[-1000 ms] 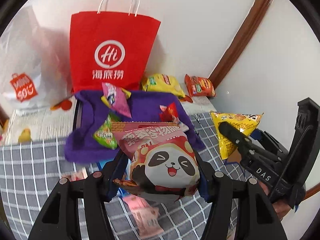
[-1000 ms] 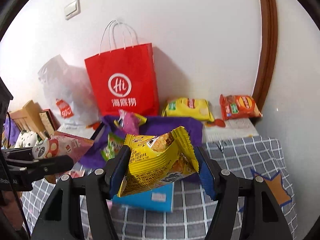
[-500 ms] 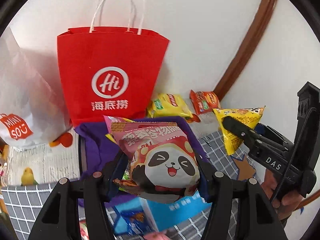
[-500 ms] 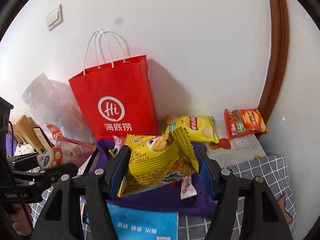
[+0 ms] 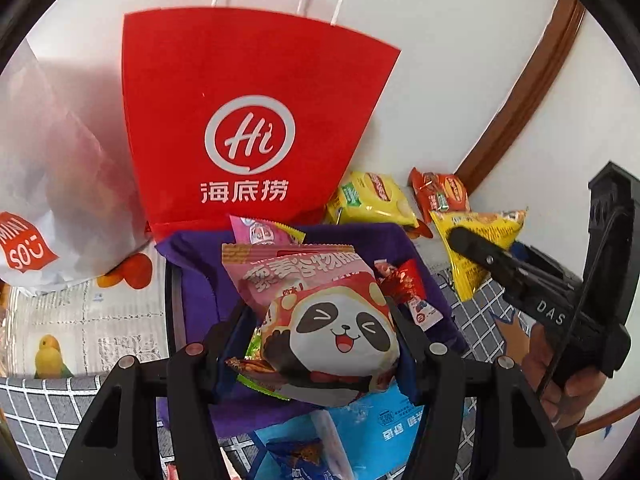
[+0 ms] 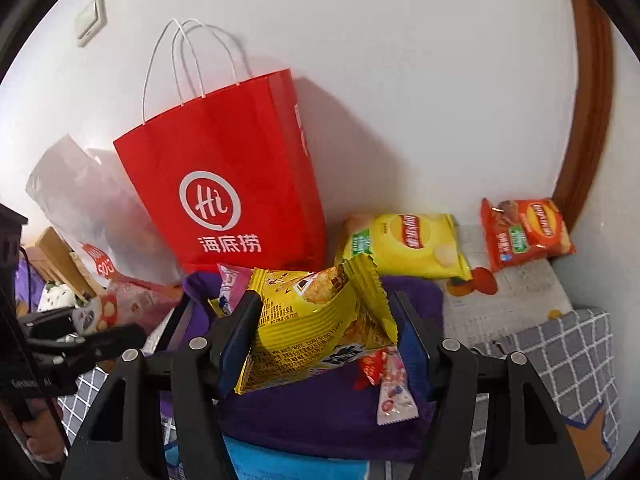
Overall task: Organize snacks
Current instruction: 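Carry the yellow bag and the panda bag over the purple towel, then lower the yellow bag onto the towel and open the right gripper while the left holds the panda bag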
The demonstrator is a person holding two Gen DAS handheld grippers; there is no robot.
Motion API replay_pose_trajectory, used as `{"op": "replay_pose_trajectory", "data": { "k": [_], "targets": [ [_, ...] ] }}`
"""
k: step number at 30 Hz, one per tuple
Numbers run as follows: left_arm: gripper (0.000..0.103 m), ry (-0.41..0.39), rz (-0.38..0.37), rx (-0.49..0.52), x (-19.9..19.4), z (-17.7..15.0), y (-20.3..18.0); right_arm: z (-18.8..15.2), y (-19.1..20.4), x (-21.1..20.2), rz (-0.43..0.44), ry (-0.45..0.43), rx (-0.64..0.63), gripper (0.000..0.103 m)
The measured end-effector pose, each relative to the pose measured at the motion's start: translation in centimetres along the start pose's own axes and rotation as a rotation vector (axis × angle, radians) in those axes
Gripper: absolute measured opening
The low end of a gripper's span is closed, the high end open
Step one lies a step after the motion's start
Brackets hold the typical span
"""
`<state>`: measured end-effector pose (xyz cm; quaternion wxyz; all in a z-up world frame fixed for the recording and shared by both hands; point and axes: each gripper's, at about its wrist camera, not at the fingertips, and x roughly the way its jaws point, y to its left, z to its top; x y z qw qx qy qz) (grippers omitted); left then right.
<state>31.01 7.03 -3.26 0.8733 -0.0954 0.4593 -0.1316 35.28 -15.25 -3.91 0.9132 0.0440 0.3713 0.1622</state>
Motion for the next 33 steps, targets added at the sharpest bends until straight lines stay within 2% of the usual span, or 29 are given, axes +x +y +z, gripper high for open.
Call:
{"op": "replay_pose_trajectory", "data": {
  "k": [2, 12, 22, 33],
  "targets": [
    [0.060, 0.006, 0.002, -0.009, 0.4, 0.0, 0.3, 0.0, 0.0, 0.6, -0.013, -0.003, -0.001, 0.065],
    [0.060, 0.044, -0.015, -0.026, 2.1, -0.1, 1.2, -1.1, -1.3, 4.2, -0.021, 0.098, -0.031, 0.065],
    [0.060, 0.059, -0.015, -0.054, 2.7, 0.0, 2.2, -2.1, -1.4, 6.4, -0.063, 0.178, -0.070, 0.065],
    [0.060, 0.068, -0.026, -0.064, 3.0, 0.0, 2.7, -3.1, -0.9, 8.3, -0.065, 0.254, -0.094, 0.065]
  ]
}}
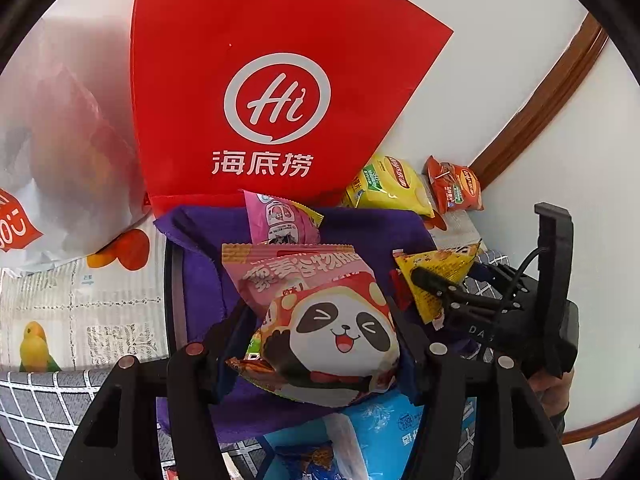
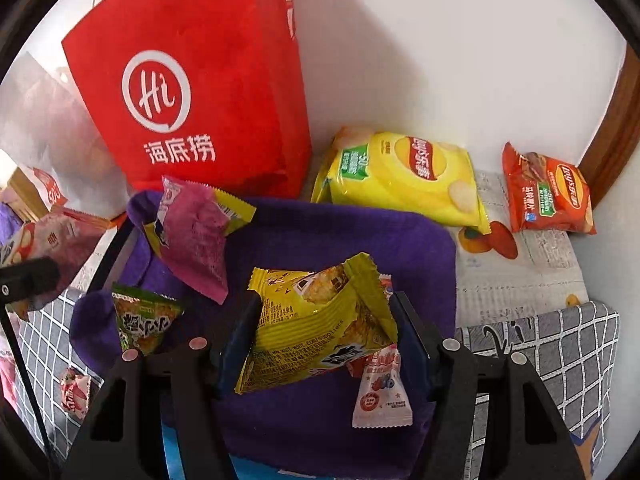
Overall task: Organize snacks
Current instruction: 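Lower the yellow bag onto the towel and open the right gripper while the left holds the panda bag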
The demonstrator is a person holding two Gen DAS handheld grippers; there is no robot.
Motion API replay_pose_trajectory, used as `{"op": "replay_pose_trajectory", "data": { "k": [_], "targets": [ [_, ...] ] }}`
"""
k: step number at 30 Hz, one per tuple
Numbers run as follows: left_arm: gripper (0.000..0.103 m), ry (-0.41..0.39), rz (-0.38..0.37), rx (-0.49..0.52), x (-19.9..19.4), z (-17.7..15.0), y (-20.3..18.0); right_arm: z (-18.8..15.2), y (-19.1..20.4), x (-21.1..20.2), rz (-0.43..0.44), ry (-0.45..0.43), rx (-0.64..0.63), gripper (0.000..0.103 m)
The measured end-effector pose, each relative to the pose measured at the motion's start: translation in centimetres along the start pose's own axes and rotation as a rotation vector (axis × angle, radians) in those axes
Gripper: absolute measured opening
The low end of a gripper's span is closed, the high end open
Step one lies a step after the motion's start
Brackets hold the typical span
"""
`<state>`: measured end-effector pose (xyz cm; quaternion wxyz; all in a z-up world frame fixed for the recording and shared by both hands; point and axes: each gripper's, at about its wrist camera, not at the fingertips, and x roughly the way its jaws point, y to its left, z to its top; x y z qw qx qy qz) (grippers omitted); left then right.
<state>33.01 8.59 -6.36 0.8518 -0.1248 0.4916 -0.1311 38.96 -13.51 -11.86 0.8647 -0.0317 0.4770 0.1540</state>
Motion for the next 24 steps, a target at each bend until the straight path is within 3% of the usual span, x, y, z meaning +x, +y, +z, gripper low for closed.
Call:
{"op": "replay_pose_trajectory", "data": {
  "k": [24],
  "targets": [
    [0.060, 0.039, 0.004, 0.004, 1.7, -0.4, -0.2, -0.2, 0.5, 0.7, -0.033, 0.034, -0.030, 0.067]
  ]
}}
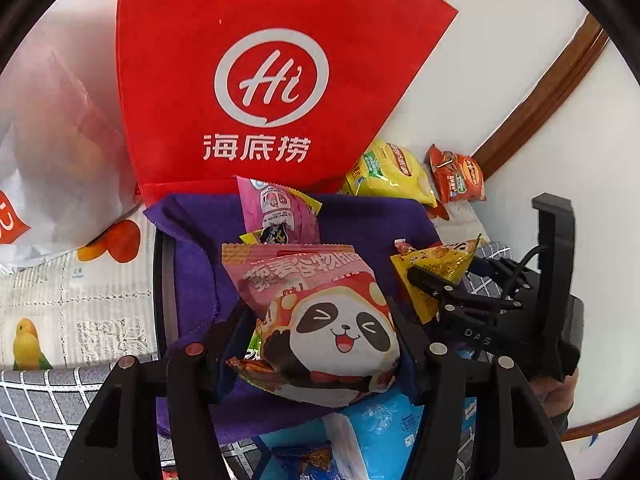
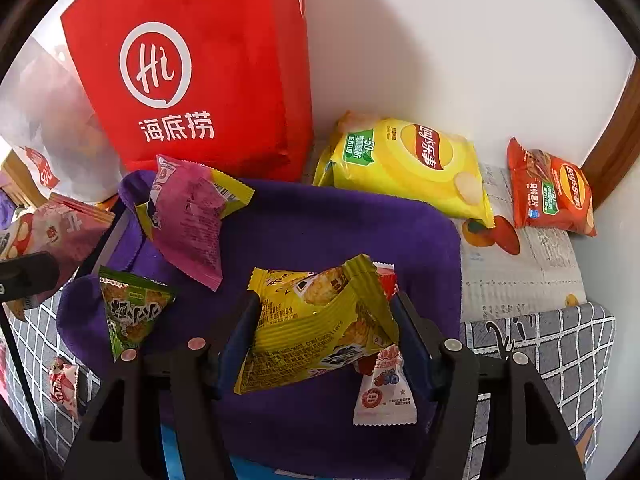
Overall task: Organize snacks
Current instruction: 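Lower the yellow bag onto the towel and open the right gripper while the left holds the panda bag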
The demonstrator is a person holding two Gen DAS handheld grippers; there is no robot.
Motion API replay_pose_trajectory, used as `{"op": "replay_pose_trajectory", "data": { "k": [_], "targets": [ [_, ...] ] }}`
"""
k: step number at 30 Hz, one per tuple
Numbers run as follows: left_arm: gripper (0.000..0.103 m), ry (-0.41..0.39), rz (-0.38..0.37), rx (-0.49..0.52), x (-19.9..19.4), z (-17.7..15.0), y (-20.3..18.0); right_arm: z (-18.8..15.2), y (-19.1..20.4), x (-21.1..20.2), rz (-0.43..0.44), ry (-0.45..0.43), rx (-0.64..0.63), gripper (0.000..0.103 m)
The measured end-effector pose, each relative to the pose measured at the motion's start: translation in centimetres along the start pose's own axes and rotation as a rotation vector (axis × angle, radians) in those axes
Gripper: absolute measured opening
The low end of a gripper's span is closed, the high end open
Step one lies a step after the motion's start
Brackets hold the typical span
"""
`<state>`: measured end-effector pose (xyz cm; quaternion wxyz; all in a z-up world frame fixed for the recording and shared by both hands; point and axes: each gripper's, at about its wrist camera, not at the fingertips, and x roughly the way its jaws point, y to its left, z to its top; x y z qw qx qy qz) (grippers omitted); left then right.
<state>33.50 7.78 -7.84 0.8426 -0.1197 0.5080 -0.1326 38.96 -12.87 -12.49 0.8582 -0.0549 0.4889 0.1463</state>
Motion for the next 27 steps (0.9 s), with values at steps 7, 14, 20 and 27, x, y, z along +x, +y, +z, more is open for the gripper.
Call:
{"op": "replay_pose_trajectory", "data": {
  "k": [7, 14, 20, 27],
  "targets": [
    [0.060, 0.031, 0.008, -0.006, 1.3, -0.1, -0.1, 0.1, 0.3, -1.8, -0.007, -0.040, -0.006, 0.075],
    [0.060, 0.057, 0.016, -0.012, 2.5, -0.3, -0.3, 0.4, 0.1, -3.7, 0.013, -0.100, 0.013, 0.075],
    [0.060, 0.069, 0.005, -0.020, 3.1, -0.3, -0.3, 0.5, 0.1, -4.7, 0.025, -0.134, 0.014, 0.075],
    [0.060, 0.057, -0.005, -0.032, 3.4, -0.2, 0.0, 0.4, 0.3, -5.1, 0.026, -0.150, 0.012, 0.075]
  ]
}}
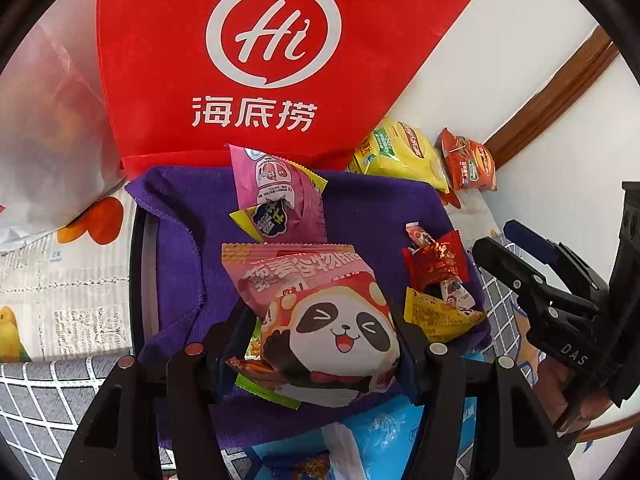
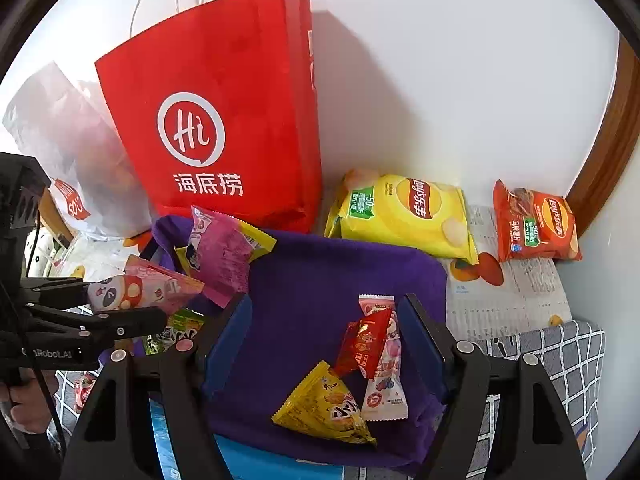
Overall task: Organize snacks
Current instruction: 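Lower the pink panda bag onto the purple towel and open the left gripper, then move both grippers to the snack pile and grasp a pink cake packet with the right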
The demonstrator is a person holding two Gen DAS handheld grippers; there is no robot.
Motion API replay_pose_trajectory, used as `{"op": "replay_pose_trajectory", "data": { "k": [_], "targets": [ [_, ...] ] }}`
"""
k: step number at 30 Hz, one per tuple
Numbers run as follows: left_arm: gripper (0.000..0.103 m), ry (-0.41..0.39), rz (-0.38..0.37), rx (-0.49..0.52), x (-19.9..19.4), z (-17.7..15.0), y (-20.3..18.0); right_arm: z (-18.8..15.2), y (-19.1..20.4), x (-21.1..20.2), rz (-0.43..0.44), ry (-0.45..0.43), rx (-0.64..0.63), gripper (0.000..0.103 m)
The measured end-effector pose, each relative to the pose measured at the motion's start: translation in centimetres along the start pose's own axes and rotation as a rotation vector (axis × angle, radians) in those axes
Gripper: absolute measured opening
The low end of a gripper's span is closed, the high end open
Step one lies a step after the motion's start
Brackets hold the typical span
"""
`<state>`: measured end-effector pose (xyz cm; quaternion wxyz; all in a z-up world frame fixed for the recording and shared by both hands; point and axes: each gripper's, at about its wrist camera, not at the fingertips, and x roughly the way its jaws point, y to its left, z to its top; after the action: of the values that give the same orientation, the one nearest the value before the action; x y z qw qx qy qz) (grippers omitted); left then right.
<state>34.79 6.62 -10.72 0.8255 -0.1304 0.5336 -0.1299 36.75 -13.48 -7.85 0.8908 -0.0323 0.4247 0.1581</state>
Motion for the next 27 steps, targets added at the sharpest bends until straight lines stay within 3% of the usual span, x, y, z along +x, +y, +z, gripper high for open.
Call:
{"op": "replay_pose_trajectory", "data": {
  "k": [8, 13, 21, 27],
  "targets": [
    [0.062, -0.015, -0.013, -0.006, -0.2, 0.1, -0.1, 0.1, -0.1, -0.5, -0.004, -0.009, 0.009, 0.075],
    [0.079, -0.038, -0.009, 0.013, -1.3, 0.1, -0.8, 0.5, -0.1, -1.5, -0.007, -0.032, 0.016, 0.075],
    [0.080, -0.072, -0.023, 0.030, -3.7, -0.1, -1.3, 0.7, 0.3, -4.0, -0.024, -0.075, 0.045, 0.075],
    [0.080, -0.108, -0.028, 0.071, -6.1, -0.7, -2.7, -0.8, 0.8, -5.6, -0.025, -0.050, 0.065, 0.075]
  ]
}}
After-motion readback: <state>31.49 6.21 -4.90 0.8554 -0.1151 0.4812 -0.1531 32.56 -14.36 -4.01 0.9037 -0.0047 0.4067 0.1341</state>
